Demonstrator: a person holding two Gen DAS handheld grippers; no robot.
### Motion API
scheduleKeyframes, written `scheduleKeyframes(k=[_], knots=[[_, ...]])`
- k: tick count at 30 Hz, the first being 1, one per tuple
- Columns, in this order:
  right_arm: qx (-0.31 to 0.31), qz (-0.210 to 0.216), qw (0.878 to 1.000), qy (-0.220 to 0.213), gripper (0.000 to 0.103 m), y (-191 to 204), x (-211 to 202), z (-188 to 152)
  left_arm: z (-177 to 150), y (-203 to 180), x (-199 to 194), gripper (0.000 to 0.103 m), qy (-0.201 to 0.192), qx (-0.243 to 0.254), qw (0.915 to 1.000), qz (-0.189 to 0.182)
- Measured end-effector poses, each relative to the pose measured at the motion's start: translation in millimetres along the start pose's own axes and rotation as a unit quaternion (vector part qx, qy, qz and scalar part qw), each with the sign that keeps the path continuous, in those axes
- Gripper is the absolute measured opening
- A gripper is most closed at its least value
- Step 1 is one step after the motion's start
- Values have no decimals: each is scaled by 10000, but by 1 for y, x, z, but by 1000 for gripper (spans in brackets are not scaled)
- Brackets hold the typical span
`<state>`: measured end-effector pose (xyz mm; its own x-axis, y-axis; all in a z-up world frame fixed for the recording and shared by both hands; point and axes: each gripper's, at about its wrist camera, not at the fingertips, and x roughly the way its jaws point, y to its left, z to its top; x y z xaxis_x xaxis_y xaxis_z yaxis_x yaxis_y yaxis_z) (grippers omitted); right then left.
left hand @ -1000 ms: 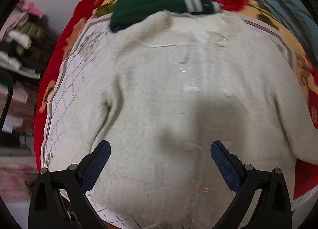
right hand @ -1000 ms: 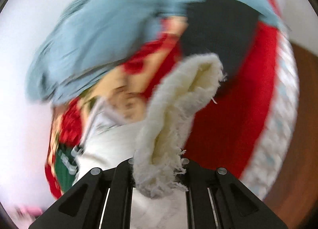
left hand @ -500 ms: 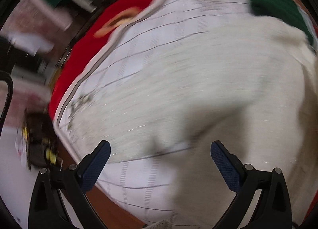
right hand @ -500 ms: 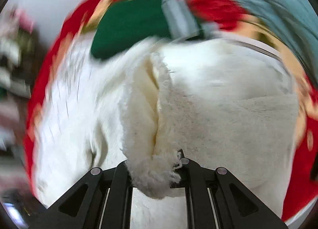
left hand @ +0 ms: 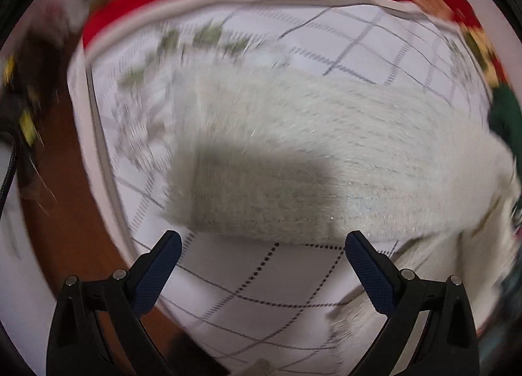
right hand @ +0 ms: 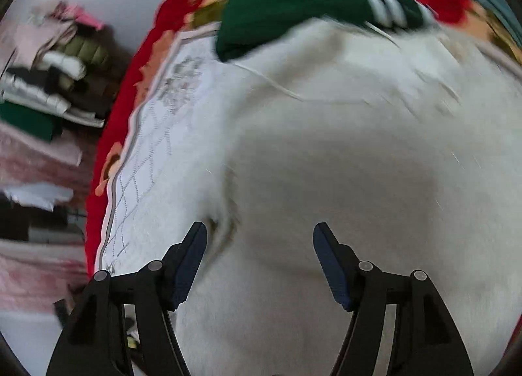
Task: Fold large clothes
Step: 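Fold the held sleeve across the cardigan body while the left gripper reaches the other cuff, then grasp the other sleeve cuff with the left gripper and lift it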
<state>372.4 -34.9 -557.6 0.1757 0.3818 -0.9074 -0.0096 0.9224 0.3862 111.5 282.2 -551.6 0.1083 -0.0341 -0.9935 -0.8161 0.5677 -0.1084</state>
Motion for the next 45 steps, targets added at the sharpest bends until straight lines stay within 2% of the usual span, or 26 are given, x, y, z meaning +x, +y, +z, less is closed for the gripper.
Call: scheduleKeyframes(k=[2, 4, 5, 7, 8, 10, 11, 12, 15, 17, 18, 21, 23, 25, 27, 28, 29, 30, 32, 33, 34, 36, 38, 41, 44, 45], knots=[[246, -121, 9994, 200, 70, -24, 4, -12, 5, 13, 16, 101, 199, -538, 9976, -396], [486, -229, 9979, 348, 70, -47, 10, -19, 14, 25, 31, 98, 243, -1070, 9919, -635], [594, -231, 9972, 397, 70, -60, 10, -23, 19, 29, 35, 97, 225, -1259, 9894, -686], [824, -216, 9953, 466, 70, -76, 13, -29, 33, 37, 35, 90, -134, -1631, 9851, -529], [851, -257, 9950, 450, 70, -77, 13, -32, 38, 39, 34, 80, -227, -1675, 9847, -435], [802, -350, 9953, 409, 70, -75, 20, -30, 55, 39, 24, 46, -646, -1630, 9844, -126], [775, -370, 9955, 396, 70, -69, 22, -28, 67, 35, 18, 13, -905, -1399, 9857, -230], [716, -409, 9959, 367, 70, -63, 26, -27, 74, 32, 14, 13, -985, -1294, 9865, -212], [484, -579, 9967, 314, 70, -44, 27, -16, 108, 28, -9, 13, -1542, -1054, 9816, -393], [350, -589, 9973, 268, 70, -36, 23, -7, 133, 35, -22, 13, -1859, -1015, 9743, -764], [325, -569, 9975, 261, 70, -30, 25, -3, 145, 34, -23, 14, -1875, -981, 9725, -974], [295, -582, 9968, 454, 69, -17, 47, 11, 155, 36, -8, 22, -1676, -1035, 9706, -1383], [298, -680, 9946, 720, 69, -16, 67, 15, 161, 42, 18, 25, -1292, -1114, 9707, -1689], [278, -859, 9931, 744, 69, -12, 75, 19, 155, 45, 33, 34, -1015, -1309, 9639, -2084], [337, -640, 9950, 694, 69, -10, 71, 23, 148, 48, 47, 46, -845, -1530, 9521, -2508], [391, -546, 9953, 697, 69, -9, 70, 24, 141, 46, 44, 50, -883, -1561, 9496, -2570], [472, -475, 9952, 707, 69, -10, 68, 23, 139, 41, 43, 59, -928, -1555, 9481, -2614], [559, -396, 9952, 701, 69, -11, 66, 23, 138, 38, 42, 61, -962, -1506, 9498, -2567], [639, -301, 9952, 677, 69, -13, 62, 21, 143, 21, 40, 61, -1046, -1290, 9618, -2178], [632, -337, 9949, 713, 69, -12, 66, 20, 144, 17, 40, 58, -1102, -1228, 9642, -2075], [629, -365, 9944, 765, 69, -11, 69, 20, 146, 9, 35, 58, -1217, -1066, 9701, -1810], [666, -472, 9933, 821, 65, -6, 85, 18, 149, -3, 27, 9, -1406, -796, 9773, -1368], [497, -619, 9941, 743, 64, 6, 94, 20, 152, -7, 13, 8, -1585, -547, 9792, -1144], [214, -718, 9940, 799, 64, 22, 99, 25, 154, -18, -17, 8, -1962, -138, 9764, -891], [455, -501, 9944, 813, 61, 13, 86, 26, 147, -37, -68, 8, -2415, 468, 9671, -651], [564, -422, 9943, 795, 61, 8, 80, 28, 148, -51, -74, 8, -2503, 624, 9643, -592]])
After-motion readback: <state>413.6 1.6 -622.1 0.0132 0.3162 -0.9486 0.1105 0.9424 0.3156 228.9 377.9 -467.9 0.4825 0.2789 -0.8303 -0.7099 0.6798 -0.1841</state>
